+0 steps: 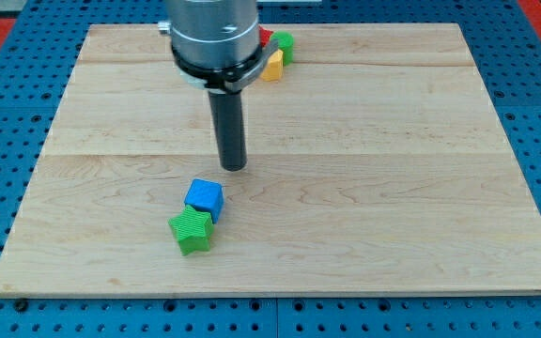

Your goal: Move your arm to the center

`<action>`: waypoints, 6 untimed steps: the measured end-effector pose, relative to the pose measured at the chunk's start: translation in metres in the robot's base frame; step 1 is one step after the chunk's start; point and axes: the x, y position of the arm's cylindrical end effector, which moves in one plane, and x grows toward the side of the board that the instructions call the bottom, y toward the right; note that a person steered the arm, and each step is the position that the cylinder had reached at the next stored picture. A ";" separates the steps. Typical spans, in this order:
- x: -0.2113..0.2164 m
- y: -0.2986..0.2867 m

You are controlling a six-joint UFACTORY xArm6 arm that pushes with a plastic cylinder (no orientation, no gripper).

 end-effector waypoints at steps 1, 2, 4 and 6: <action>-0.027 0.028; -0.067 0.088; -0.086 0.168; -0.088 0.034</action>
